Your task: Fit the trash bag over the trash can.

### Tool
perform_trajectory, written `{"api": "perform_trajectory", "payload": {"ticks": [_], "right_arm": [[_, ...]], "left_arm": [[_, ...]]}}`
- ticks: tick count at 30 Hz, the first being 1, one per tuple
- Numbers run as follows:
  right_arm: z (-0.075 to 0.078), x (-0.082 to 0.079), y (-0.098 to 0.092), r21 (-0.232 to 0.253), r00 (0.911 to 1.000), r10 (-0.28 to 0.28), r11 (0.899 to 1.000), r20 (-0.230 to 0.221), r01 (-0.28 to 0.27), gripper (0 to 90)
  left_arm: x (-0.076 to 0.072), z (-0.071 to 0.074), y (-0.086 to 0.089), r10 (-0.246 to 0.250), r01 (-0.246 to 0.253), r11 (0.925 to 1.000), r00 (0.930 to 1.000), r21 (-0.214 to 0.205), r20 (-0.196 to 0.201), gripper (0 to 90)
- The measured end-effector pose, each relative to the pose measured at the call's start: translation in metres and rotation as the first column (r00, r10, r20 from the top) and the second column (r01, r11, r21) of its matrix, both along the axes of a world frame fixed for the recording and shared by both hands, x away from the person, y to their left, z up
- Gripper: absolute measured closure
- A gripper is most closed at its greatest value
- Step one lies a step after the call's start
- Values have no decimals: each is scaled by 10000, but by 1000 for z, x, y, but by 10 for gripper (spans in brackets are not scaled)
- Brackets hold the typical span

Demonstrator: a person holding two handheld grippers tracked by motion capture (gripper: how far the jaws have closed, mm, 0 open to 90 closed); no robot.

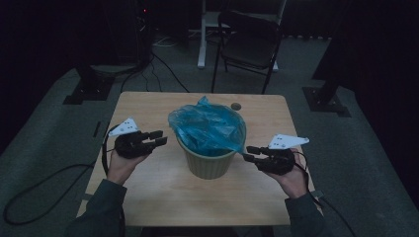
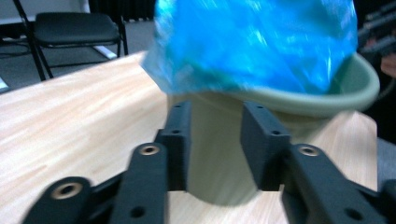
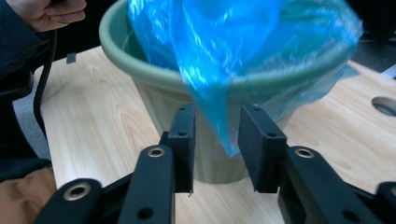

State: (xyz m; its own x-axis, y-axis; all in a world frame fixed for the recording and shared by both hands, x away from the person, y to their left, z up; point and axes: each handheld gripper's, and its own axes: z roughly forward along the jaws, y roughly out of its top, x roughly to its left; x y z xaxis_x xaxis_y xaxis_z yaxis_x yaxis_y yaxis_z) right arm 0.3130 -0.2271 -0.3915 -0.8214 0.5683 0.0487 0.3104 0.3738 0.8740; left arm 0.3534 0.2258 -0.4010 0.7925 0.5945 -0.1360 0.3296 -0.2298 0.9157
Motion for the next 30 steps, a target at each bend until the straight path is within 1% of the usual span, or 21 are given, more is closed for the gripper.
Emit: {"api": "perform_trajectory", "payload": {"ticks": [1,2,4,6,7,8,9,10,11,15,19,20,22,24,27,28,29,30], "right_arm": [[1,0,1,25,10000,-17,10000,49,16,635],[3,0,2,38,9999,-51,10000,106,51,627],[4,1,2,64,9999,-104,9999,129,103,614],[6,2,4,107,9997,-167,9998,184,165,598],[7,3,5,118,9996,-211,9997,205,208,593],[7,3,5,146,9994,-247,9996,238,243,588],[7,3,5,146,9994,-247,9996,238,243,588],[8,4,6,170,9992,-298,9994,276,293,583],[9,4,7,194,9986,-394,9991,357,388,579],[10,6,9,238,9984,-397,9990,398,388,573],[10,8,11,316,9987,-367,9989,368,355,575],[10,8,11,296,9987,-350,9990,360,339,576],[9,8,13,232,9989,-313,9993,343,305,588],[8,8,13,173,9989,-291,9994,367,285,602],[8,8,14,204,9990,-251,9995,370,244,611],[9,8,14,243,9991,-236,9994,353,227,611],[9,8,15,196,9989,-261,9995,389,254,659],[9,8,15,172,9989,-236,9996,406,229,685]], "left_arm": [[6,5,2,117,-116,9997,9999,-228,45,598],[6,5,2,117,-116,9997,9999,-228,45,577],[13,9,3,78,-76,9989,10000,-458,47,564],[20,11,2,-86,83,9983,9999,-585,-52,540],[24,12,0,-111,106,9984,9999,-554,-79,537],[28,12,-2,-236,229,9983,9996,-528,-123,537],[28,12,-2,-236,229,9983,9996,-528,-123,538],[33,11,-6,-378,371,9985,9991,-410,-177,538],[36,11,-9,-419,412,9987,9989,-308,-202,538],[40,10,-12,-451,444,9983,9988,-371,-171,547],[42,9,-17,-541,536,9982,9984,-286,-164,622],[42,8,-18,-565,562,9982,9983,-210,-151,622],[41,8,-20,-614,612,9981,9980,-115,-155,665],[41,8,-21,-746,744,9972,9971,-120,-160,704],[40,8,-21,-788,786,9968,9968,-119,-131,758],[40,8,-21,-788,786,9968,9968,-119,-131,758],[39,8,-23,-878,877,9961,9961,-108,-118,810],[38,7,-23,-874,873,9962,9961,-71,-87,828]]}}
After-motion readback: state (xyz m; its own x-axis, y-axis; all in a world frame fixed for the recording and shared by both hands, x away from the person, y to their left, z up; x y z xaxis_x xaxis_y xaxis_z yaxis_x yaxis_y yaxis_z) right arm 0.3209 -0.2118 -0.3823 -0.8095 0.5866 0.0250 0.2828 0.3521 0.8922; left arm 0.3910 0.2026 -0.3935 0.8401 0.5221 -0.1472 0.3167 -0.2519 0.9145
